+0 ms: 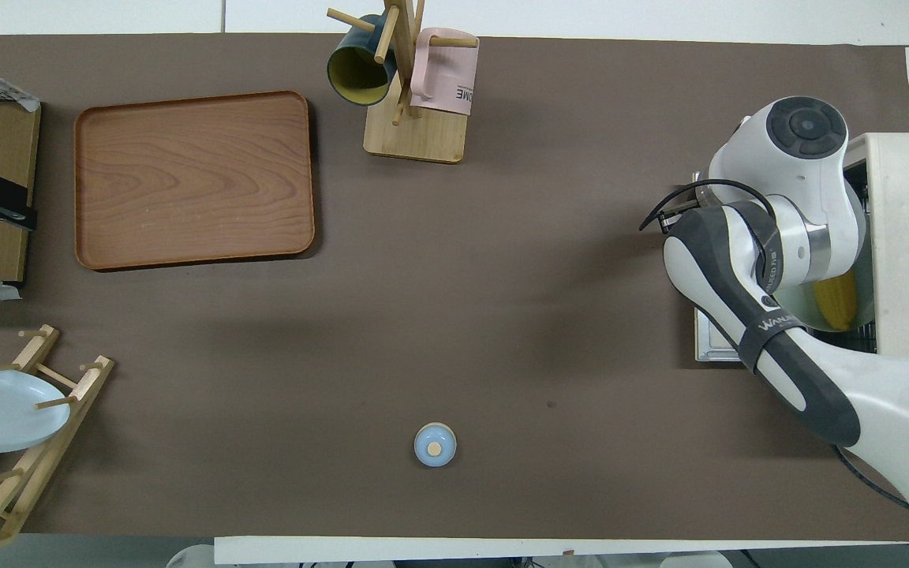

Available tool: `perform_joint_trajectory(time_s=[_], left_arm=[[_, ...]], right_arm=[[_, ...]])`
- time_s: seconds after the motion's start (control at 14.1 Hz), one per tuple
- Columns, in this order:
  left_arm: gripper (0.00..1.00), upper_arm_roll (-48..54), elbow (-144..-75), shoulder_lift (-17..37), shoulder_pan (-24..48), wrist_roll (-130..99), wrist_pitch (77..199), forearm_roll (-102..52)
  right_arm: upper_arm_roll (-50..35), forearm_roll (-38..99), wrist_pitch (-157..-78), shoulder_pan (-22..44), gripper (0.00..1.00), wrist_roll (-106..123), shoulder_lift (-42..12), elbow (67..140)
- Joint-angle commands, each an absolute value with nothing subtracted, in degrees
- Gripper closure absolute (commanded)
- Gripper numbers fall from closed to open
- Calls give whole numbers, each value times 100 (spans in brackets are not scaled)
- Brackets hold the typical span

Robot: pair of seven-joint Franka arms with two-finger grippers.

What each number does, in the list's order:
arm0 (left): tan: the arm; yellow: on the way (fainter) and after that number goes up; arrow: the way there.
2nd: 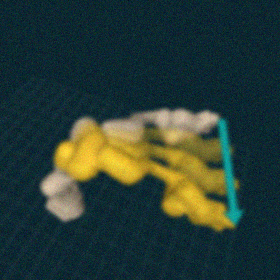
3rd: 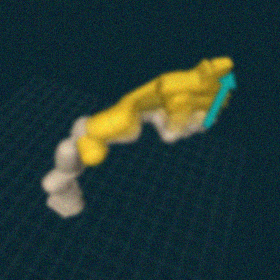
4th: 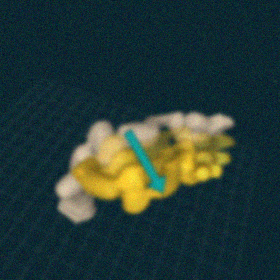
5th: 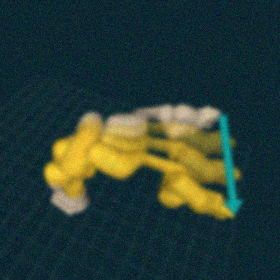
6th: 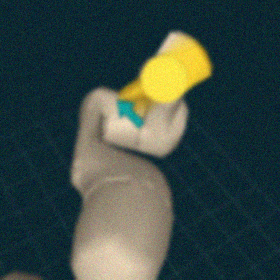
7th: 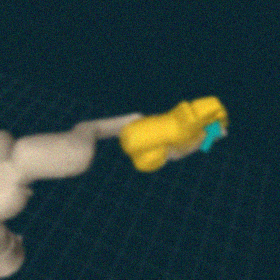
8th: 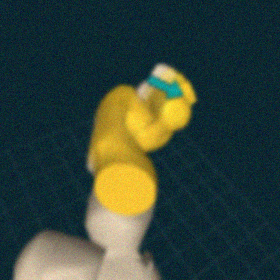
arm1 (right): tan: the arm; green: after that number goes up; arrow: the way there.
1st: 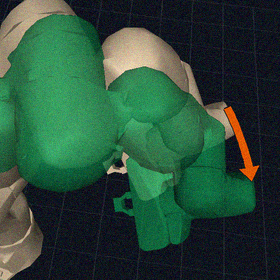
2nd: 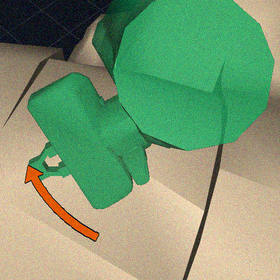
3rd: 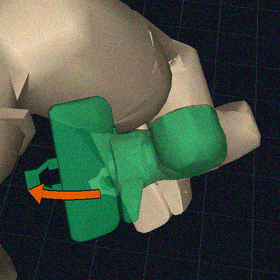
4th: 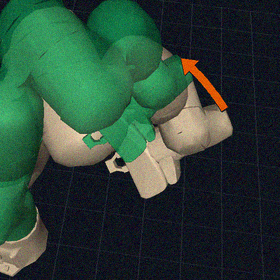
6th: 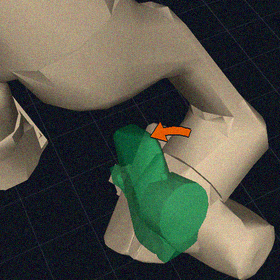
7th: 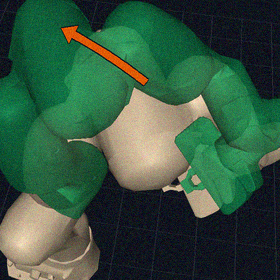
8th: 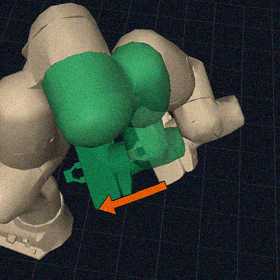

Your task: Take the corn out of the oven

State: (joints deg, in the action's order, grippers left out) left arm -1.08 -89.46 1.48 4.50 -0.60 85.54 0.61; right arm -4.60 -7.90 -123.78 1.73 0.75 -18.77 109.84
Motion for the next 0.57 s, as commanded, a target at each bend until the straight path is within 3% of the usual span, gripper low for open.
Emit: perform_joint_trajectory(time_s=[0.0,0.14,0.35,0.43,0.5], left_arm=[[0,-202,-8991,79,536,-9,8481,0],[0,-202,-8991,79,536,-9,8481,0],[0,-202,-8991,79,536,-9,8481,0],[0,-202,-8991,79,536,-9,8481,0],[0,-202,-8991,79,536,-9,8481,0]], right_arm=[[-483,-337,-12340,351,97,-211,-1854,10794],[-492,-202,-12052,421,92,-220,-1741,10539],[-457,-202,-11192,177,51,-211,-1171,10538],[-466,-202,-10849,-50,40,-220,-1012,10547],[-457,-202,-10637,-166,37,-220,-924,10582]])
